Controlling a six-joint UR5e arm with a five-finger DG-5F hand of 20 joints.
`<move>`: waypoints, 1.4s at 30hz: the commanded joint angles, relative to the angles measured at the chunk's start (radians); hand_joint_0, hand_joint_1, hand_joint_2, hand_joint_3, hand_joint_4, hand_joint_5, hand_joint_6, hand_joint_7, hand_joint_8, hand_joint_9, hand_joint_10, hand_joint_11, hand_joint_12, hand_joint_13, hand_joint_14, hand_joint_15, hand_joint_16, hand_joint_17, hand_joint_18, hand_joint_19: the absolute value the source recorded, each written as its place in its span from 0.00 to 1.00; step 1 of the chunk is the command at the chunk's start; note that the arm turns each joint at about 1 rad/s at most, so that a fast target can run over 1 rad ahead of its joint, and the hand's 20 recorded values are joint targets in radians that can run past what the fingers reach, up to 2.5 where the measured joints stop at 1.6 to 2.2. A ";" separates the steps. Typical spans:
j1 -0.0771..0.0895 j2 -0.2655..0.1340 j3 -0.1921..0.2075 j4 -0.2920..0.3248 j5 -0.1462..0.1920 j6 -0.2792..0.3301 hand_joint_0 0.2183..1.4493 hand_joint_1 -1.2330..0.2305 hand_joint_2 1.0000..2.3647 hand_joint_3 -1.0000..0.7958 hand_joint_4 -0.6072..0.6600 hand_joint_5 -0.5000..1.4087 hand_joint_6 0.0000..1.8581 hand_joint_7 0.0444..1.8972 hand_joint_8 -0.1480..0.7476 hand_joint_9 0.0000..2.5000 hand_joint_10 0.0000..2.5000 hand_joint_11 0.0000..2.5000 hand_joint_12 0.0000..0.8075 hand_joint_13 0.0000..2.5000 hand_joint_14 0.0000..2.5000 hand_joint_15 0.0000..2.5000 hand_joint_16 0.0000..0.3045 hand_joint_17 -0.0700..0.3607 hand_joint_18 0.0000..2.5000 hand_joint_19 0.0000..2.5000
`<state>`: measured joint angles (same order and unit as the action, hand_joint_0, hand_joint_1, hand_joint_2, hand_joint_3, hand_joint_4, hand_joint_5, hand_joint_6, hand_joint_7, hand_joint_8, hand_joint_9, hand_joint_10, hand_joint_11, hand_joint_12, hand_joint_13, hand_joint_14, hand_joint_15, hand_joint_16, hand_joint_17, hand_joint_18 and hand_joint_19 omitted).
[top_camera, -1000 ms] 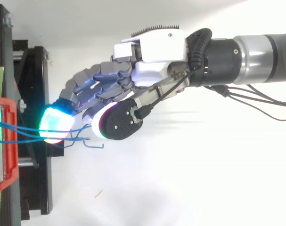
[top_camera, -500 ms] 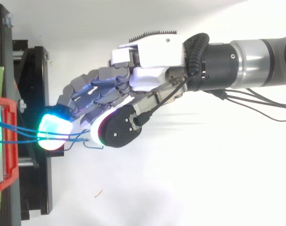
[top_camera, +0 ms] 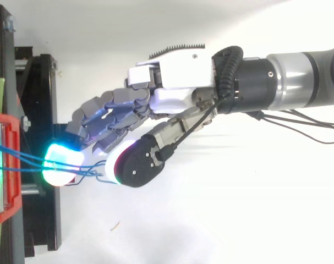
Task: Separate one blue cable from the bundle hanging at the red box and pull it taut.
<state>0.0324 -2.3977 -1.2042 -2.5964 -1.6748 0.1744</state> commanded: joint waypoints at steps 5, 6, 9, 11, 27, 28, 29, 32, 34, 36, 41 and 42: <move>0.006 0.000 0.000 0.010 0.009 -0.015 0.29 0.46 0.00 0.29 0.69 0.15 0.27 0.34 0.53 0.22 0.00 0.03 0.50 0.19 0.00 0.06 0.18 0.44 0.20 0.08; 0.007 0.000 0.000 0.012 0.012 -0.016 0.29 0.46 0.00 0.29 0.69 0.15 0.27 0.34 0.53 0.22 0.00 0.03 0.50 0.19 0.00 0.06 0.18 0.44 0.20 0.08; 0.009 0.000 0.000 0.012 0.015 -0.026 0.29 0.46 0.00 0.29 0.69 0.15 0.27 0.34 0.53 0.22 0.00 0.03 0.50 0.19 0.00 0.06 0.18 0.44 0.21 0.08; 0.011 0.000 0.000 0.013 0.015 -0.033 0.29 0.46 0.00 0.29 0.69 0.15 0.27 0.34 0.53 0.22 0.00 0.03 0.51 0.20 0.00 0.06 0.18 0.44 0.21 0.08; 0.024 0.002 0.002 0.012 0.027 -0.041 0.31 0.44 0.00 0.30 0.71 0.16 0.27 0.35 0.54 0.25 0.00 0.05 0.50 0.23 0.00 0.07 0.17 0.43 0.23 0.09; 0.026 0.002 0.006 0.010 0.027 -0.041 0.31 0.44 0.00 0.30 0.71 0.16 0.27 0.36 0.54 0.25 0.00 0.05 0.50 0.23 0.00 0.07 0.17 0.43 0.24 0.09; 0.027 0.000 0.011 0.007 0.026 -0.041 0.31 0.44 0.00 0.30 0.71 0.16 0.27 0.36 0.54 0.25 0.00 0.05 0.50 0.23 0.00 0.07 0.17 0.43 0.24 0.09; 0.029 0.002 0.014 0.007 0.023 -0.041 0.31 0.43 0.00 0.31 0.72 0.16 0.27 0.36 0.54 0.25 0.00 0.05 0.50 0.23 0.00 0.07 0.17 0.43 0.24 0.10; 0.029 0.002 0.017 0.005 0.021 -0.041 0.32 0.43 0.00 0.32 0.71 0.16 0.27 0.36 0.54 0.26 0.00 0.05 0.50 0.24 0.00 0.07 0.17 0.43 0.24 0.10; 0.027 0.002 0.017 0.005 0.017 -0.041 0.33 0.43 0.00 0.33 0.72 0.16 0.27 0.37 0.54 0.26 0.00 0.05 0.50 0.24 0.00 0.07 0.17 0.43 0.25 0.10; 0.023 0.002 0.017 0.007 0.012 -0.041 0.33 0.43 0.01 0.33 0.72 0.17 0.27 0.38 0.55 0.26 0.00 0.06 0.50 0.24 0.00 0.07 0.17 0.43 0.25 0.10; 0.020 0.002 0.017 0.010 0.009 -0.039 0.33 0.43 0.00 0.33 0.72 0.17 0.27 0.38 0.55 0.26 0.00 0.06 0.50 0.24 0.00 0.08 0.17 0.43 0.25 0.10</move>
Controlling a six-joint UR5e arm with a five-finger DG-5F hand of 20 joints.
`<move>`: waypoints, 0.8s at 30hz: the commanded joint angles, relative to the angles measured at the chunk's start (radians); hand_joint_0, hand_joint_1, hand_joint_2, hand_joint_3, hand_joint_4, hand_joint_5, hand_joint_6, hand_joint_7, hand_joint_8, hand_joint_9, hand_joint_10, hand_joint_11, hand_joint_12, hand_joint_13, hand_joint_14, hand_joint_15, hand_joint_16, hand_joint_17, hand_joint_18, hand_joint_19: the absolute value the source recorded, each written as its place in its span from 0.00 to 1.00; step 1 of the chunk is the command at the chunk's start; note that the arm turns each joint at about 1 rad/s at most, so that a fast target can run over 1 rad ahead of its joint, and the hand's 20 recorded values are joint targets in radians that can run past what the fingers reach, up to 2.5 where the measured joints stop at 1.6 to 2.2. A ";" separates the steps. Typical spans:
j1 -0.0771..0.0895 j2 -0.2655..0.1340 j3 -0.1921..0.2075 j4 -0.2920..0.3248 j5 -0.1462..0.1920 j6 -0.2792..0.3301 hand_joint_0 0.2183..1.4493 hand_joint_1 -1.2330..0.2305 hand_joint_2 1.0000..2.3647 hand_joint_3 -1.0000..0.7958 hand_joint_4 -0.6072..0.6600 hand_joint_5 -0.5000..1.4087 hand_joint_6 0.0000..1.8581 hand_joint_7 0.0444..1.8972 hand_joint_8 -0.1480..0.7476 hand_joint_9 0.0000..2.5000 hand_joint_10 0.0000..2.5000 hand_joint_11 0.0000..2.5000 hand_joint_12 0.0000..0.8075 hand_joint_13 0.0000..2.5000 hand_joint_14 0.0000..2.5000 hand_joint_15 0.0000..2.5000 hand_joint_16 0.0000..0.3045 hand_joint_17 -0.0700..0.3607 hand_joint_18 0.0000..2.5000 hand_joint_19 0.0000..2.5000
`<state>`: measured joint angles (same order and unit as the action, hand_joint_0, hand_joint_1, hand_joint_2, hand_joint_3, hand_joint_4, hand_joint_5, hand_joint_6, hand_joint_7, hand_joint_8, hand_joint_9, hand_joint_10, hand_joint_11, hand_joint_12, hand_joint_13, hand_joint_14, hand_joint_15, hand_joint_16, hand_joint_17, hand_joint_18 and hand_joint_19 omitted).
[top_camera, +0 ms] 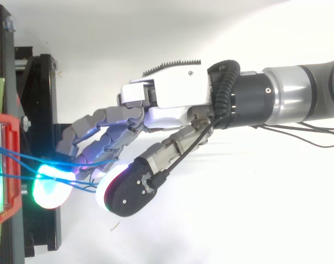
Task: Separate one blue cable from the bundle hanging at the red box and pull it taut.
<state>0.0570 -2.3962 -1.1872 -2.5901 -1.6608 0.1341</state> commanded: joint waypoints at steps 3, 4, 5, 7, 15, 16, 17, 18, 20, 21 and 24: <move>-0.009 0.000 0.000 0.004 -0.013 -0.001 0.33 0.43 0.00 0.33 0.72 0.17 0.27 0.38 0.55 0.26 0.00 0.06 0.50 0.24 0.00 0.08 0.17 0.43 0.25 0.10; -0.014 0.000 0.000 0.004 -0.017 -0.001 0.33 0.43 0.01 0.33 0.72 0.17 0.27 0.38 0.55 0.26 0.00 0.06 0.50 0.24 0.00 0.08 0.17 0.43 0.25 0.10; -0.016 0.000 0.000 0.005 -0.017 -0.001 0.33 0.43 0.01 0.33 0.73 0.17 0.27 0.38 0.55 0.26 0.00 0.06 0.50 0.24 0.00 0.08 0.17 0.43 0.25 0.10; -0.023 -0.001 0.000 0.005 -0.017 -0.002 0.33 0.43 0.01 0.33 0.73 0.17 0.27 0.39 0.55 0.26 0.00 0.06 0.50 0.24 0.00 0.08 0.17 0.43 0.25 0.10; -0.037 -0.001 0.000 0.024 -0.017 -0.050 0.34 0.42 0.01 0.36 0.73 0.17 0.27 0.40 0.55 0.27 0.00 0.06 0.50 0.25 0.00 0.08 0.17 0.43 0.25 0.10; -0.037 -0.001 0.000 0.024 -0.017 -0.051 0.35 0.42 0.01 0.36 0.73 0.17 0.27 0.40 0.55 0.27 0.00 0.07 0.50 0.25 0.00 0.08 0.16 0.42 0.25 0.10; -0.037 -0.001 0.000 0.025 -0.017 -0.054 0.35 0.42 0.01 0.36 0.73 0.17 0.27 0.40 0.55 0.27 0.00 0.07 0.50 0.25 0.00 0.08 0.17 0.43 0.25 0.10; -0.037 -0.001 0.000 0.027 -0.017 -0.059 0.35 0.42 0.01 0.36 0.73 0.17 0.27 0.41 0.55 0.27 0.00 0.06 0.50 0.25 0.00 0.08 0.17 0.43 0.25 0.10; -0.039 -0.001 0.000 0.027 -0.017 -0.073 0.35 0.42 0.01 0.36 0.73 0.17 0.27 0.41 0.55 0.27 0.00 0.07 0.50 0.25 0.00 0.08 0.17 0.43 0.25 0.10; -0.039 -0.001 0.000 0.027 -0.016 -0.079 0.35 0.42 0.01 0.36 0.73 0.17 0.27 0.42 0.55 0.27 0.00 0.07 0.50 0.25 0.00 0.08 0.16 0.42 0.25 0.10; -0.039 -0.001 -0.002 0.028 -0.014 -0.096 0.35 0.41 0.01 0.37 0.74 0.18 0.27 0.43 0.55 0.27 0.00 0.07 0.50 0.26 0.00 0.08 0.16 0.42 0.26 0.10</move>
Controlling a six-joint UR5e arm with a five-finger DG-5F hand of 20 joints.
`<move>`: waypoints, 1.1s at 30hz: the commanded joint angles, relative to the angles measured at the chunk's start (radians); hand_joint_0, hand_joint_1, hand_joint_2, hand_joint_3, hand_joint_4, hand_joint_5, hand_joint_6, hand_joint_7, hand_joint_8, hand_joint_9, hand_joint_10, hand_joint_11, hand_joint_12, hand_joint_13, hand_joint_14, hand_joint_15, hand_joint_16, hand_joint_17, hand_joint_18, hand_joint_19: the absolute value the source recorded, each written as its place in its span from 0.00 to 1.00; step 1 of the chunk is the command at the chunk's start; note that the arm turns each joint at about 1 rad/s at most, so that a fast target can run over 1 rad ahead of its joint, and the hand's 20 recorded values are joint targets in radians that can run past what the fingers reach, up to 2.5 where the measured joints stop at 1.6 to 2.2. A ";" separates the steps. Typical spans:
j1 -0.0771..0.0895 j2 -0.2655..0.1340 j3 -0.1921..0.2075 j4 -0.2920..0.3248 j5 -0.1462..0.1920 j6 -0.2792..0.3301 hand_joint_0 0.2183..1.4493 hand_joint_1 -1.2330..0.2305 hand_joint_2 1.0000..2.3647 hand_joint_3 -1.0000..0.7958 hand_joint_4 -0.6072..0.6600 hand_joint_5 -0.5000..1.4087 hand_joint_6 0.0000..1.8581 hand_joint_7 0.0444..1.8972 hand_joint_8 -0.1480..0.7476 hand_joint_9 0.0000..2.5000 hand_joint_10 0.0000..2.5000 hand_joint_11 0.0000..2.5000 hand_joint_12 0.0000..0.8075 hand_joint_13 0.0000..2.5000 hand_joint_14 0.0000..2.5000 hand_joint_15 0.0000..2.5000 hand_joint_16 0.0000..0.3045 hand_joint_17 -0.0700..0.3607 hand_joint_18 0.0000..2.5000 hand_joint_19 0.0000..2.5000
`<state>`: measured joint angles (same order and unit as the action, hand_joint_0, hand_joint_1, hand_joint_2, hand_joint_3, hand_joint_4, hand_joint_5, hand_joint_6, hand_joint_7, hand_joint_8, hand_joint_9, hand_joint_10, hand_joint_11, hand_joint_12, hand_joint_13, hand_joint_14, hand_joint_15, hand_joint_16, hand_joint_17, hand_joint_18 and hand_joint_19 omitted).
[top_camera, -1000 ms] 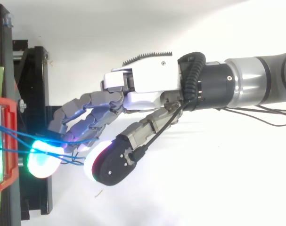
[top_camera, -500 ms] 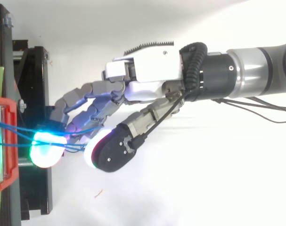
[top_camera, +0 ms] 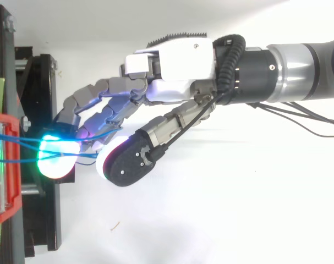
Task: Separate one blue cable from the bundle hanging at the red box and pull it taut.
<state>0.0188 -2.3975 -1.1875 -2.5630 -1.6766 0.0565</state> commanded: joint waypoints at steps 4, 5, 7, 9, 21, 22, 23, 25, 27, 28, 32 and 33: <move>0.001 0.000 0.000 0.001 0.002 -0.030 0.36 0.41 0.01 0.41 0.74 0.18 0.27 0.46 0.55 0.28 0.00 0.08 0.49 0.26 0.00 0.08 0.16 0.42 0.26 0.10; 0.001 0.000 -0.001 0.001 0.002 -0.032 0.37 0.41 0.01 0.41 0.74 0.18 0.27 0.47 0.55 0.28 0.00 0.08 0.49 0.26 0.00 0.09 0.16 0.42 0.26 0.10; 0.003 0.000 -0.001 0.003 0.003 -0.038 0.37 0.41 0.01 0.43 0.74 0.19 0.27 0.49 0.55 0.28 0.00 0.08 0.50 0.26 0.00 0.09 0.16 0.42 0.26 0.11; 0.004 0.000 -0.001 0.003 0.008 -0.046 0.37 0.41 0.01 0.43 0.74 0.19 0.27 0.50 0.55 0.28 0.00 0.08 0.49 0.27 0.00 0.09 0.16 0.42 0.26 0.11; 0.004 0.000 -0.006 0.012 0.011 -0.060 0.35 0.43 0.01 0.39 0.73 0.20 0.27 0.57 0.57 0.30 0.00 0.10 0.50 0.28 0.00 0.10 0.16 0.42 0.28 0.11; 0.003 0.000 -0.006 0.012 0.011 -0.060 0.34 0.44 0.01 0.38 0.73 0.20 0.27 0.57 0.57 0.31 0.00 0.10 0.50 0.29 0.00 0.10 0.16 0.42 0.28 0.11; 0.001 0.000 -0.006 0.012 0.011 -0.060 0.34 0.44 0.01 0.37 0.73 0.20 0.27 0.57 0.57 0.31 0.00 0.10 0.50 0.29 0.00 0.10 0.16 0.42 0.28 0.11; 0.001 0.000 -0.006 0.012 0.011 -0.060 0.33 0.45 0.01 0.35 0.73 0.20 0.27 0.58 0.58 0.31 0.00 0.10 0.50 0.29 0.00 0.10 0.16 0.42 0.28 0.11; 0.000 0.000 -0.006 0.013 0.012 -0.060 0.32 0.46 0.01 0.34 0.72 0.20 0.27 0.60 0.58 0.32 0.00 0.11 0.51 0.30 0.00 0.10 0.16 0.42 0.28 0.11; 0.000 0.000 -0.006 0.013 0.014 -0.060 0.32 0.47 0.01 0.33 0.72 0.20 0.27 0.61 0.58 0.32 0.00 0.10 0.50 0.30 0.00 0.10 0.16 0.42 0.28 0.12; 0.000 0.000 -0.006 0.015 0.014 -0.060 0.33 0.51 0.01 0.34 0.71 0.21 0.27 0.62 0.58 0.33 0.00 0.11 0.50 0.31 0.00 0.10 0.16 0.41 0.29 0.11; 0.000 0.000 -0.006 0.017 0.014 -0.060 0.33 0.52 0.01 0.34 0.70 0.21 0.27 0.61 0.57 0.33 0.00 0.11 0.50 0.31 0.00 0.11 0.16 0.41 0.28 0.11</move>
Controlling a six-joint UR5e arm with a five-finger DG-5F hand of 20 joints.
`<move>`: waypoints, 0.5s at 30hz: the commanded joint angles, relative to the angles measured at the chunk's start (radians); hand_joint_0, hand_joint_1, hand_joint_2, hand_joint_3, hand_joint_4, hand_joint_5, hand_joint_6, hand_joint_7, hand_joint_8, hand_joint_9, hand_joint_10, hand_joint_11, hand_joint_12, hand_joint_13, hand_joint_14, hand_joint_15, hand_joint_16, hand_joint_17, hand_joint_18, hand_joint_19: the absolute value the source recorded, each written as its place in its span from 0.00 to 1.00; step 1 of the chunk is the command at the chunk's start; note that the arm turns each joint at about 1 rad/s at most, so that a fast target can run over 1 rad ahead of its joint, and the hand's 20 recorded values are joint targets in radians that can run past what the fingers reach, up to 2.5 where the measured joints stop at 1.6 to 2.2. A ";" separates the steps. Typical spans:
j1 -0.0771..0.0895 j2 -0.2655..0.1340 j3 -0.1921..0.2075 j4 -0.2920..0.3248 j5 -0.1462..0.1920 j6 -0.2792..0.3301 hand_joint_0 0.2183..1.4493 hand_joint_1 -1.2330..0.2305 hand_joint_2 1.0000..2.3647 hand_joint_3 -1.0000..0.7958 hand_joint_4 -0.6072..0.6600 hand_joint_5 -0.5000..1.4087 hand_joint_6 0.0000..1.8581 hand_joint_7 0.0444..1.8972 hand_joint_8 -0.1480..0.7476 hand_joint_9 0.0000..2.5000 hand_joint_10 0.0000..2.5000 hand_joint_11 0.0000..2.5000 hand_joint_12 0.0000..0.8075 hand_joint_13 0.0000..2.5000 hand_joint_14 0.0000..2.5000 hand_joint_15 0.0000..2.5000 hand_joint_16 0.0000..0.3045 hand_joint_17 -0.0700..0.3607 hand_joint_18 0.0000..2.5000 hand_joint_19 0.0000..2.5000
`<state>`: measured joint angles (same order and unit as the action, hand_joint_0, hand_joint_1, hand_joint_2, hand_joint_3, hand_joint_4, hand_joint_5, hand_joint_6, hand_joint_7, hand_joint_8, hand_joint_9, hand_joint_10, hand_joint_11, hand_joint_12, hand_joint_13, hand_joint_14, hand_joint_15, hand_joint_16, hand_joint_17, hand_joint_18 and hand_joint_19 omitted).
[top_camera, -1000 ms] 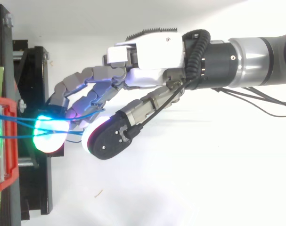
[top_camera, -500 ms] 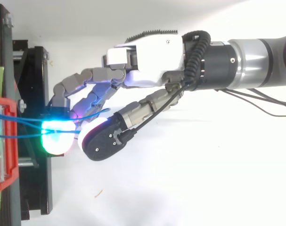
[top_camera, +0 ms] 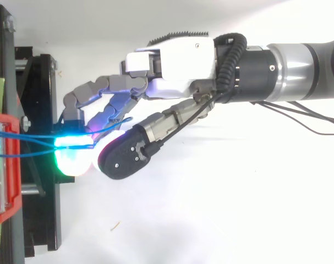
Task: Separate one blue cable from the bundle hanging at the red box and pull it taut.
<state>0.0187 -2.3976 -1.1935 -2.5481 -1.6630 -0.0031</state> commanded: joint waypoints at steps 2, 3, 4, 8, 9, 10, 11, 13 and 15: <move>0.000 0.000 0.000 0.012 0.002 0.000 0.33 0.53 0.01 0.35 0.71 0.20 0.27 0.60 0.58 0.33 0.00 0.10 0.50 0.31 0.00 0.11 0.16 0.41 0.28 0.11; -0.002 0.000 0.000 0.015 0.002 0.000 0.33 0.53 0.01 0.35 0.70 0.20 0.27 0.60 0.57 0.33 0.00 0.10 0.50 0.31 0.00 0.11 0.16 0.41 0.28 0.11; -0.002 0.000 0.000 0.015 0.002 -0.002 0.33 0.53 0.01 0.35 0.71 0.20 0.27 0.60 0.58 0.33 0.00 0.10 0.50 0.31 0.00 0.11 0.16 0.42 0.28 0.12; -0.005 0.000 0.000 0.011 0.000 -0.008 0.31 0.58 0.00 0.32 0.72 0.20 0.27 0.57 0.58 0.33 0.00 0.10 0.50 0.31 0.00 0.11 0.16 0.42 0.29 0.11; -0.006 0.000 0.000 0.011 -0.001 -0.009 0.31 0.58 0.00 0.32 0.72 0.20 0.27 0.56 0.58 0.33 0.00 0.10 0.50 0.31 0.00 0.11 0.16 0.42 0.29 0.11; -0.008 0.000 0.000 0.008 0.000 -0.015 0.31 0.59 0.00 0.31 0.73 0.20 0.27 0.54 0.58 0.34 0.00 0.10 0.50 0.31 0.00 0.11 0.16 0.42 0.29 0.11; -0.008 0.002 0.000 0.006 0.002 -0.017 0.31 0.59 0.00 0.31 0.74 0.20 0.27 0.53 0.58 0.34 0.00 0.10 0.50 0.31 0.00 0.11 0.16 0.42 0.29 0.11; -0.008 0.000 0.000 0.006 0.002 -0.025 0.31 0.58 0.00 0.32 0.75 0.20 0.27 0.53 0.58 0.34 0.00 0.10 0.50 0.31 0.00 0.10 0.16 0.42 0.29 0.10; -0.008 0.000 0.000 0.011 0.002 -0.026 0.32 0.56 0.01 0.34 0.75 0.20 0.27 0.52 0.59 0.34 0.00 0.10 0.50 0.32 0.00 0.10 0.16 0.41 0.29 0.10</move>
<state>0.0113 -2.3975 -1.1935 -2.5399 -1.6618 -0.0232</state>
